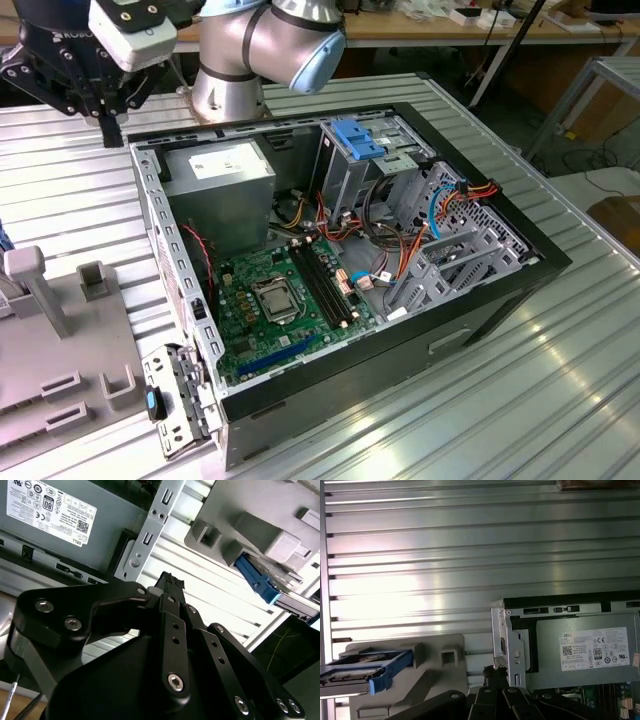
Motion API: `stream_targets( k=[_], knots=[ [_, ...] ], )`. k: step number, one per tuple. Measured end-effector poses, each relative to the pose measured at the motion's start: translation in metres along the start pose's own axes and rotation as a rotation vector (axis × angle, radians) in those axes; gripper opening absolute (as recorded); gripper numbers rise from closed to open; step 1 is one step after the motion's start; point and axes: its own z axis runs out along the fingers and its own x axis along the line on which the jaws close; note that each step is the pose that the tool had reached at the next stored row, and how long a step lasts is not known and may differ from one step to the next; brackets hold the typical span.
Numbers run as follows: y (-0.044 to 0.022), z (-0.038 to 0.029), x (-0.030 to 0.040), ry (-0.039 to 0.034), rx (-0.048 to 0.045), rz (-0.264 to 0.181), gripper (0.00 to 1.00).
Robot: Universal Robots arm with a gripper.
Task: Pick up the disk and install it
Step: 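Reach for the disk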
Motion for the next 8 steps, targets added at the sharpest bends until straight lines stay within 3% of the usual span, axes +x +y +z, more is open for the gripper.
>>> stream_targets(
  k=[2, 8],
  knots=[
    [0.0013, 0.0000, 0.0031, -0.0010, 0.0153, -0.002, 0.11],
    [0.0009, 0.0000, 0.0099, -0.0004, 0.0146, -0.035, 0.11]
  ],
)
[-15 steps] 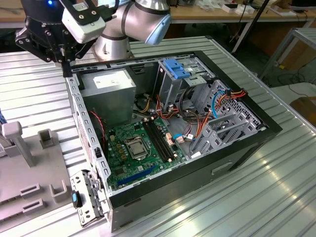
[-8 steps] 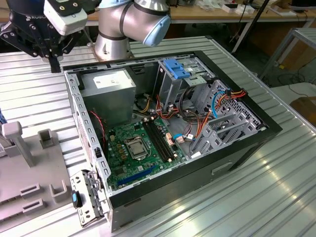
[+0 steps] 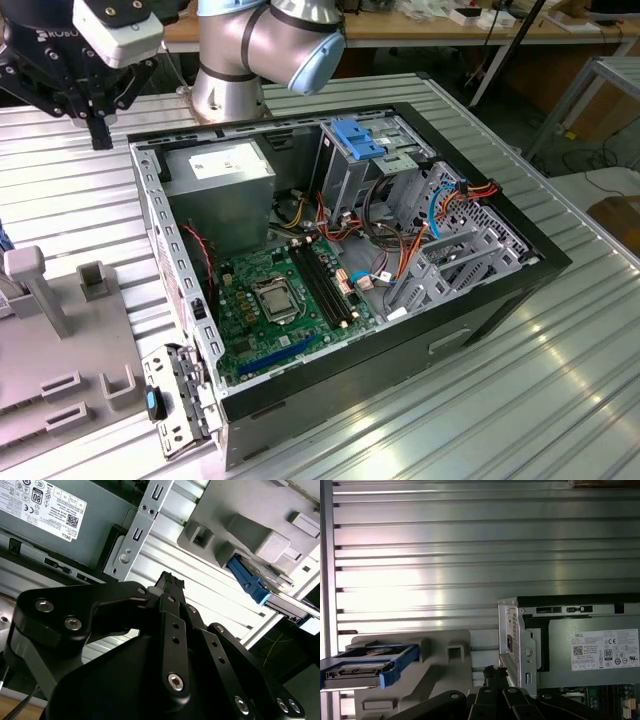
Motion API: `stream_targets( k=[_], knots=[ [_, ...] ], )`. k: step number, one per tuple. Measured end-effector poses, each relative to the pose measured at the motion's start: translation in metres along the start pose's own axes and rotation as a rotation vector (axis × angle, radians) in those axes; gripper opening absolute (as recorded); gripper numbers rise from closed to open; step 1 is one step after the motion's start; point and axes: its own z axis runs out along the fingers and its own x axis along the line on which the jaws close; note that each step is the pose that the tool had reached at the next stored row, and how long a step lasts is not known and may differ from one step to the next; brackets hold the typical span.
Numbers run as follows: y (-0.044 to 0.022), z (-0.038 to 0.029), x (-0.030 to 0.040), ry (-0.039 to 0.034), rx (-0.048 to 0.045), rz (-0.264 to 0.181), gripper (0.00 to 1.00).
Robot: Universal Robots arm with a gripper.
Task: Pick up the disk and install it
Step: 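Reach for the disk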
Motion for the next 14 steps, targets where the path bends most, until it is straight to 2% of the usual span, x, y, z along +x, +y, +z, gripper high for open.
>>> stream_targets(
  k=[1, 2, 4, 12, 14],
  knots=[
    [0.0000, 0.0000, 0.0016, 0.0000, -0.0001, -0.003, 0.11],
    [-0.0003, -0.0002, 0.0083, 0.0000, -0.0002, -0.009, 0.11],
    [-0.0005, -0.0004, 0.0132, 0.0000, -0.0003, -0.012, 0.11],
    [-0.0016, -0.0012, 0.0443, 0.0001, -0.0010, -0.035, 0.11],
    [-0.0018, -0.0014, 0.0497, 0.0001, -0.0011, -0.038, 0.11]
  ],
)
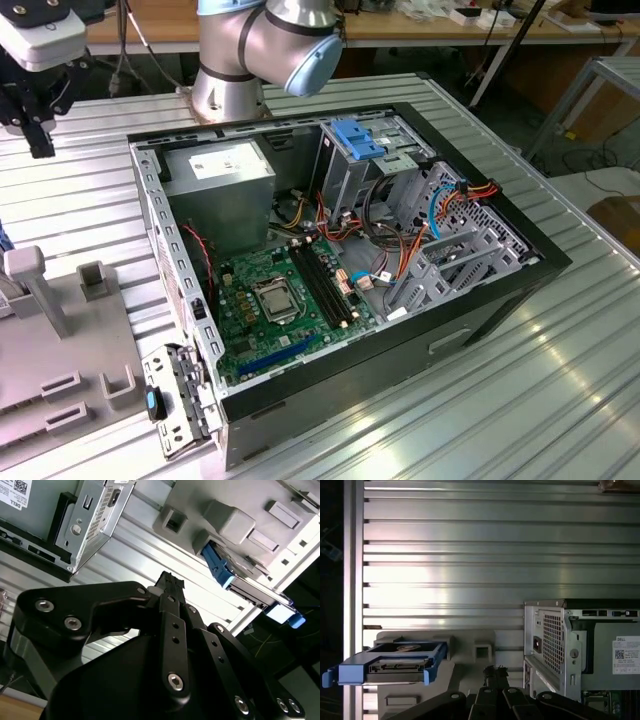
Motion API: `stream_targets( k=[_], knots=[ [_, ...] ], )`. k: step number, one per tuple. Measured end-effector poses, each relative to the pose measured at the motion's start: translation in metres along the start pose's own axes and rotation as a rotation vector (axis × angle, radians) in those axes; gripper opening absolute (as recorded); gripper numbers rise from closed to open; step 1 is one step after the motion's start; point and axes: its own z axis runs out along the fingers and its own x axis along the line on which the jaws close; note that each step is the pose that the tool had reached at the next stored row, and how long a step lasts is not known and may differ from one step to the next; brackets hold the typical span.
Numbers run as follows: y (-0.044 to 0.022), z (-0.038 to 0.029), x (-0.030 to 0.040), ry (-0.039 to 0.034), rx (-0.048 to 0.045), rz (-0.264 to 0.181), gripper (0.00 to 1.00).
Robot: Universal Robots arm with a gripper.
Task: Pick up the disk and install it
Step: 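Reach for the disk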
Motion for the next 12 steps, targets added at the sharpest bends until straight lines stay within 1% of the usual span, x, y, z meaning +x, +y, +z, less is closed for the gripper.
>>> stream_targets(
  k=[2, 4, 8, 12],
  knots=[
    [0.0000, -0.0001, 0.0065, -0.0001, -0.0002, -0.003, 0.11],
    [0.0000, -0.0004, 0.0153, 0.0000, -0.0002, -0.007, 0.11],
    [0.0000, -0.0007, 0.0278, 0.0000, -0.0005, -0.014, 0.11],
    [0.0001, -0.0009, 0.0378, 0.0001, -0.0006, -0.021, 0.11]
  ],
)
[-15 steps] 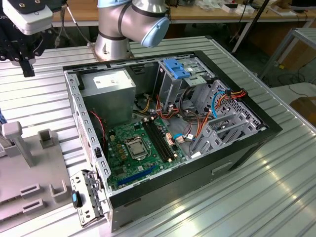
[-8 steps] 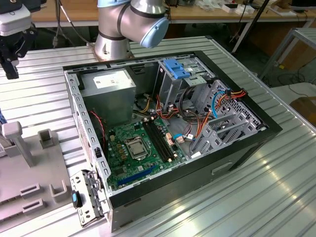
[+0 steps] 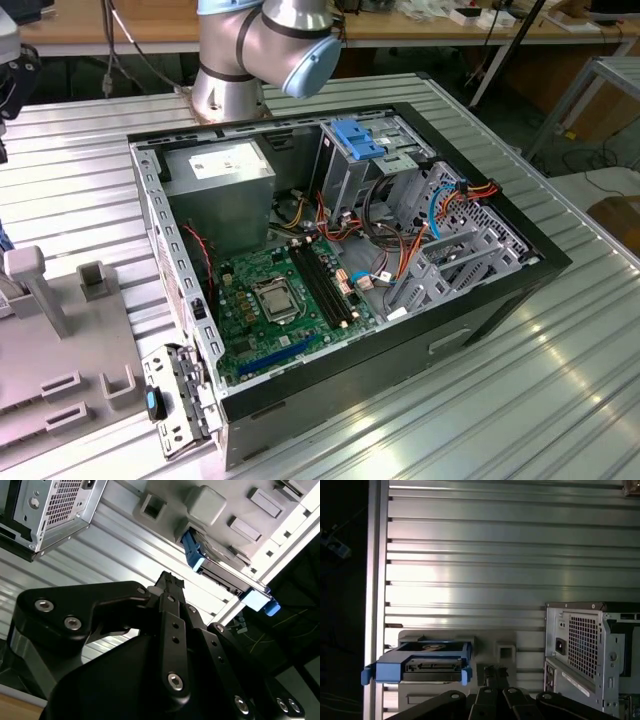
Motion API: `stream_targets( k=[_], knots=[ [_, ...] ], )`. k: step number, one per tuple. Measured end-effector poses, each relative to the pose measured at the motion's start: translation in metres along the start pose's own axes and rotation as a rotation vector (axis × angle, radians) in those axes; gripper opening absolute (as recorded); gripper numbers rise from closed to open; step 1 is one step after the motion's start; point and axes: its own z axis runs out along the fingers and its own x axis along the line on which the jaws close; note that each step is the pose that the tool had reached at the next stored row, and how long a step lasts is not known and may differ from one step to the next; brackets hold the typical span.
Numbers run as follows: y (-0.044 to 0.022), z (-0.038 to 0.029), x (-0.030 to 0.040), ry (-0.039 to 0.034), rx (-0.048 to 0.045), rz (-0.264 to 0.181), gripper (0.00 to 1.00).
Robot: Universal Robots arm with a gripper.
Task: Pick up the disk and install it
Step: 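Reach for the disk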
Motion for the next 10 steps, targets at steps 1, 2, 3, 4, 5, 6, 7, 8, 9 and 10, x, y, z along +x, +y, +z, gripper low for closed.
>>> stream_targets(
  k=[1, 2, 3, 4, 5, 6, 7, 8, 9, 10],
  knots=[
    [0.0000, -0.0001, 0.0023, 0.0000, 0.0000, -0.002, 0.11],
    [0.0001, -0.0001, 0.0044, 0.0000, -0.0001, -0.003, 0.11],
    [0.0001, -0.0002, 0.0067, 0.0000, -0.0001, -0.004, 0.11],
    [0.0002, -0.0002, 0.0092, 0.0000, -0.0001, -0.005, 0.11],
    [0.0002, -0.0003, 0.0117, 0.0000, -0.0002, -0.007, 0.11],
    [0.0003, -0.0004, 0.0154, 0.0001, -0.0002, -0.008, 0.11],
    [0.0004, -0.0005, 0.0198, 0.0000, -0.0003, -0.010, 0.11],
    [0.0006, -0.0007, 0.0255, -0.0001, -0.0004, -0.012, 0.11],
    [0.0006, -0.0007, 0.0287, 0.0000, -0.0004, -0.013, 0.11],
    [0.0007, -0.0009, 0.0316, 0.0000, -0.0004, -0.015, 0.11]
  ],
)
